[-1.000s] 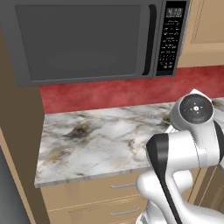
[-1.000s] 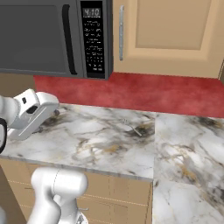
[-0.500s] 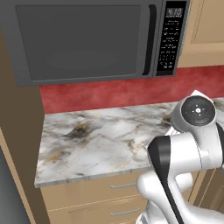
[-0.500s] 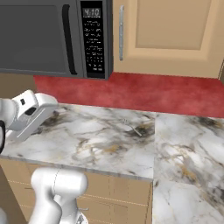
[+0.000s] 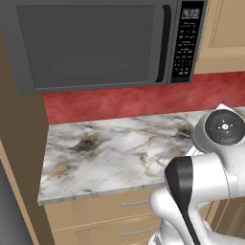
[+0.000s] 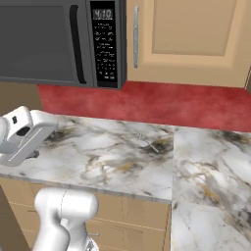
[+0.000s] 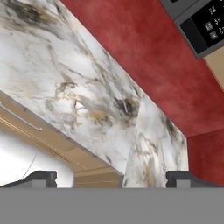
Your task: Close all open cabinet doors.
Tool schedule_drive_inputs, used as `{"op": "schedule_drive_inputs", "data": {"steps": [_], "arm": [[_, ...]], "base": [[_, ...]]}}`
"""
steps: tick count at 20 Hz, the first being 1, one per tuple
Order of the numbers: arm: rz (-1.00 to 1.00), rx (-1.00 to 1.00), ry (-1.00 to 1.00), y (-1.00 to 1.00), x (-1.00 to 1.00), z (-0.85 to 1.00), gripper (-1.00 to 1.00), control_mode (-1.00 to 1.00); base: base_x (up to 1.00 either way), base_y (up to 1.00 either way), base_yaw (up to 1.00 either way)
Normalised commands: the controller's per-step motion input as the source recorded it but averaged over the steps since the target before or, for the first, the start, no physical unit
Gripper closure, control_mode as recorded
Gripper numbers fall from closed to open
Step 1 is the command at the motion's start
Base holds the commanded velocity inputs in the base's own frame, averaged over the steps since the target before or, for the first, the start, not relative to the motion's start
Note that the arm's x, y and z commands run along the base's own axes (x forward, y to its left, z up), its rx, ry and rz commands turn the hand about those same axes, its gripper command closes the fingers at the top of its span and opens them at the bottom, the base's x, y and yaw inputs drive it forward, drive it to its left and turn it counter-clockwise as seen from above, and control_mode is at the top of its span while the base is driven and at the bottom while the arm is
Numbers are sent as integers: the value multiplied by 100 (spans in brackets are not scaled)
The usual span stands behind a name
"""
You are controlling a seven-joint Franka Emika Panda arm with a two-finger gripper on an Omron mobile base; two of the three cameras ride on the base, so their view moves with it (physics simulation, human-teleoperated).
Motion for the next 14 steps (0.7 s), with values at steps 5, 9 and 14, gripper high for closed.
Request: {"op": "schedule_drive_inputs", "data": {"steps": [5, 9, 14], "arm": [[-1, 0, 0, 0, -9, -3, -100, 100], [0, 0, 0, 0, 0, 0, -100, 100], [0, 0, 0, 0, 0, 0, -100, 100]], "base": [[-48, 3, -6], [-76, 9, -14], [-84, 13, -19]]}}
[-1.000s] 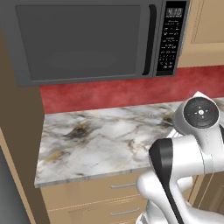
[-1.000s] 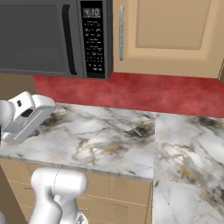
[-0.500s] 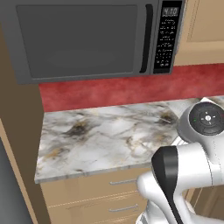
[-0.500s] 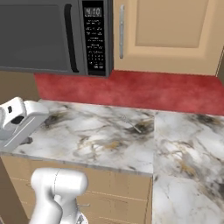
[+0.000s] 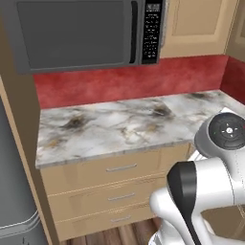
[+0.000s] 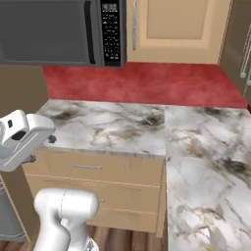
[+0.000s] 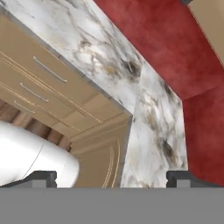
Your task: Close all open cabinet doors.
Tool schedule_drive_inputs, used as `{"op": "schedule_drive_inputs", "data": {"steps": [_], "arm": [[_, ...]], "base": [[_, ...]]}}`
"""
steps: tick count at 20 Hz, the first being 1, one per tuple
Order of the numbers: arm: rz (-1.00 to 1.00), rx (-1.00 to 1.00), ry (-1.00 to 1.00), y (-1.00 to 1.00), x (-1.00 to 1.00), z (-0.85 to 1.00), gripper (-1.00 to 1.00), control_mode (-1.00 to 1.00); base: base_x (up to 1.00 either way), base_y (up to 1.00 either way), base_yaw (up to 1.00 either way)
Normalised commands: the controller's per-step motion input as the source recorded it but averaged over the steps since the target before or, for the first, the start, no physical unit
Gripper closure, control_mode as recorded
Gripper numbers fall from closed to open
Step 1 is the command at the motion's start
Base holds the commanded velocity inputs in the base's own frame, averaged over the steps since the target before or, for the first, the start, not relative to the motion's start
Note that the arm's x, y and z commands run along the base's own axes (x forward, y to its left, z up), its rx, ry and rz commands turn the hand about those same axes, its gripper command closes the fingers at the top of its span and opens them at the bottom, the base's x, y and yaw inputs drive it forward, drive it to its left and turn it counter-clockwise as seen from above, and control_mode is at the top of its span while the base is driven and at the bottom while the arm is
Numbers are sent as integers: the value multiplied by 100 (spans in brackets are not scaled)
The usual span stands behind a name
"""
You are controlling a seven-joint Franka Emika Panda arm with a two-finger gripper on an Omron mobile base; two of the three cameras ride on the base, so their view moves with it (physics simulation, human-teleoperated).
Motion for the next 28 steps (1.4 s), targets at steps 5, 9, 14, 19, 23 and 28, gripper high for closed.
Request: {"op": "schedule_drive_inputs", "data": {"steps": [5, 9, 14, 19, 23, 28], "arm": [[0, 0, 0, 0, 0, 0, -100, 100], [0, 0, 0, 0, 0, 0, -100, 100], [0, 0, 0, 0, 0, 0, -100, 100], [0, 0, 0, 0, 0, 0, -100, 100], [0, 0, 0, 0, 0, 0, -100, 100], [0, 0, 0, 0, 0, 0, -100, 100]], "base": [[-71, 21, -31], [-53, 26, -40], [-35, 33, -45], [-27, 38, -47], [-23, 42, -49], [-24, 41, -49]]}}
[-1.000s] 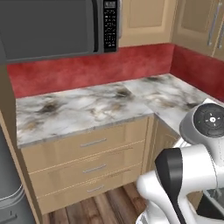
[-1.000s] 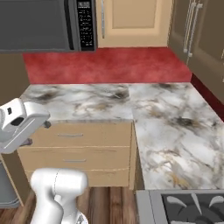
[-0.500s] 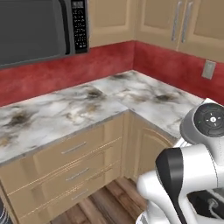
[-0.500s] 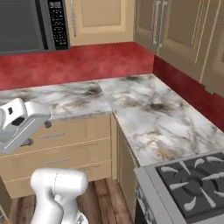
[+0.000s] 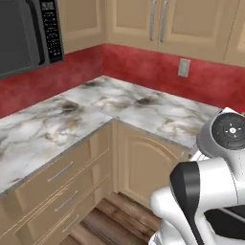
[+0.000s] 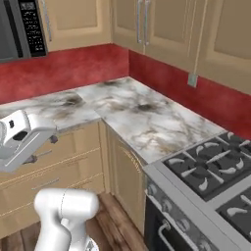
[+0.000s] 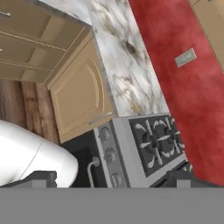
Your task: Close all open cabinet doors.
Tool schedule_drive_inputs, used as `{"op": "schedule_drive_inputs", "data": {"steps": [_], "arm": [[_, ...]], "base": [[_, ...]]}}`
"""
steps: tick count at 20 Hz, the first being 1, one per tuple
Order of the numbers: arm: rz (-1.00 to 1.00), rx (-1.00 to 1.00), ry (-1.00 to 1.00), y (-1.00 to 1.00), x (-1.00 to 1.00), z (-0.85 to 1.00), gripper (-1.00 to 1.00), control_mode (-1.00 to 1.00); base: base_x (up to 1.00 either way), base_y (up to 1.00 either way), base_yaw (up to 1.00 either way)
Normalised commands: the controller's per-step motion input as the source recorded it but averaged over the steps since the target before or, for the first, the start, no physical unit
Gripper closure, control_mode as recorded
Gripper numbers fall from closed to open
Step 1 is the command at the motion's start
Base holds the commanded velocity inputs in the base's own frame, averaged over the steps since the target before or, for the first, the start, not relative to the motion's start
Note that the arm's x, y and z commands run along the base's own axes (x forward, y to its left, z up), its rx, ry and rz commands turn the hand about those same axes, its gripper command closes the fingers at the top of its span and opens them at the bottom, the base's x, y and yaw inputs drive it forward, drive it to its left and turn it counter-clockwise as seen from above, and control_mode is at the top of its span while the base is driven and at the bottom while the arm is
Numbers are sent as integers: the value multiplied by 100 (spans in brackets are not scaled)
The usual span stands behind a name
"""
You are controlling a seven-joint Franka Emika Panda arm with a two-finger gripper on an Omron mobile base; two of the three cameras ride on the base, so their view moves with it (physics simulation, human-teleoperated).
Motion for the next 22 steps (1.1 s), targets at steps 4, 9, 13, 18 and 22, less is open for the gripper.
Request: {"op": "schedule_drive_inputs", "data": {"steps": [4, 9, 13, 18, 22], "arm": [[0, 0, 0, 0, 0, 0, -100, 100], [0, 0, 0, 0, 0, 0, -100, 100], [0, 0, 0, 0, 0, 0, -100, 100], [0, 0, 0, 0, 0, 0, -100, 100], [0, 0, 0, 0, 0, 0, -100, 100]], "base": [[-39, 25, -47], [-53, 13, -46], [-52, 14, -50], [-52, 9, -50], [-44, 1, -48]]}}
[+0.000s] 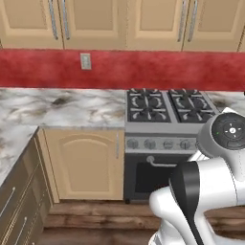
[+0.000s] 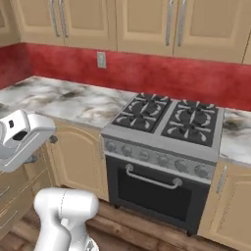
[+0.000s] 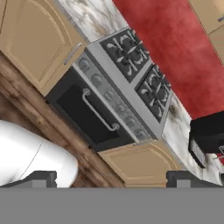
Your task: Close all open cabinet doors.
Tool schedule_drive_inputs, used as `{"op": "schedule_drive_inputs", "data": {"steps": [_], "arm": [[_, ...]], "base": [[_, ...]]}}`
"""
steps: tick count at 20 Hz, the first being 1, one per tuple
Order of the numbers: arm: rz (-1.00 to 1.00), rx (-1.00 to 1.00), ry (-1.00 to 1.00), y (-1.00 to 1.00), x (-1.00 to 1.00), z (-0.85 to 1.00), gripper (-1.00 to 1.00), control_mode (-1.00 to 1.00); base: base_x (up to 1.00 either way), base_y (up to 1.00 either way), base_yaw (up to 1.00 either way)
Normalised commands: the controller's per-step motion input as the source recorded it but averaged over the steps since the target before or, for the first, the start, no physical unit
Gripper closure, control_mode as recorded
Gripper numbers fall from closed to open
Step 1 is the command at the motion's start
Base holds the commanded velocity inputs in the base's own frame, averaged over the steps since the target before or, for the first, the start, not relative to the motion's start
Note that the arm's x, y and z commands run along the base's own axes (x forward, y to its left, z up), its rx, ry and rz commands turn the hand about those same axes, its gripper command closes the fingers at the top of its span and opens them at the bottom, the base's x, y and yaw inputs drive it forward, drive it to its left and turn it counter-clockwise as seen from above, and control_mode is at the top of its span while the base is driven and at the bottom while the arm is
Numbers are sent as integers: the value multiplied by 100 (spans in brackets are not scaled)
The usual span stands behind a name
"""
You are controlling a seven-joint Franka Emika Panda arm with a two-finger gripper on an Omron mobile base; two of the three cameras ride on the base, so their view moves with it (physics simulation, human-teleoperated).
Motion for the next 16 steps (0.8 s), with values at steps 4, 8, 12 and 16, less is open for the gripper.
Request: {"op": "schedule_drive_inputs", "data": {"steps": [4, 8, 12, 16], "arm": [[0, 0, 0, 0, 0, 0, -100, 100], [0, 0, 0, 0, 0, 0, -100, 100], [0, 0, 0, 0, 0, 0, -100, 100], [0, 0, 0, 0, 0, 0, -100, 100]], "base": [[-32, 0, -50], [-20, 3, -52], [-14, 6, -54], [-13, 6, -55]]}}
